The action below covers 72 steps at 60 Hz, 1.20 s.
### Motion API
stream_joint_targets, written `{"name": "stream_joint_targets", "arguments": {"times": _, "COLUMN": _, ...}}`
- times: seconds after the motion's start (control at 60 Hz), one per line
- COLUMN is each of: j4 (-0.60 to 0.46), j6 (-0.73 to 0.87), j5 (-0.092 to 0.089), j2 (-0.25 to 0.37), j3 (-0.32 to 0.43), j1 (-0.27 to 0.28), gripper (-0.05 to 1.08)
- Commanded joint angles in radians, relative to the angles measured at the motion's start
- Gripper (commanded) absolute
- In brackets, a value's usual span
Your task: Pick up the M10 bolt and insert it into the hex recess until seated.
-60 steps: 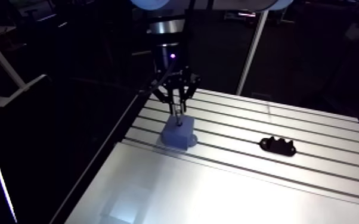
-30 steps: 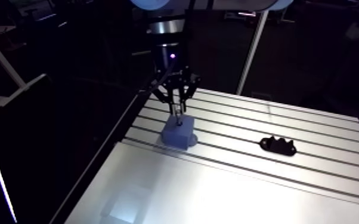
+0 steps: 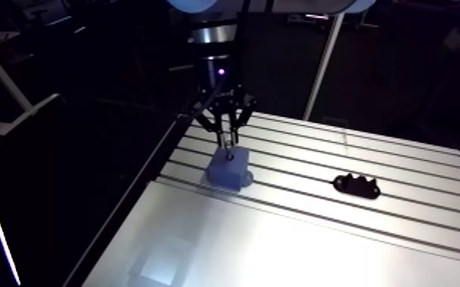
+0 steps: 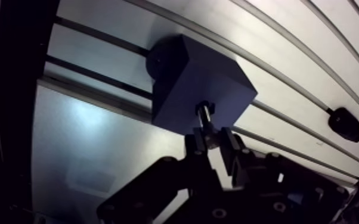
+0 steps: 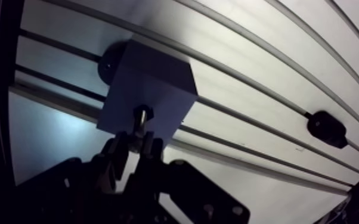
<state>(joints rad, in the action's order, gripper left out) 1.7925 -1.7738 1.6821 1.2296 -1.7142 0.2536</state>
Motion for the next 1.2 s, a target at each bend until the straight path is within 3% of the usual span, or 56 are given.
{"name": "stream_joint_targets", "arguments": {"times": 0.017, "j4": 0.0, "j6": -0.002, "j5": 0.0, "j2": -0.002, "j3": 0.0, "j1": 0.001, "gripper": 0.84}}
{"name": "stream_joint_targets", "arguments": {"times": 1.2, "j4": 0.012, "j6": -0.02, "j5": 0.001, "j2": -0.015, "j3": -0.003, "j1": -0.002, "gripper": 0.84}}
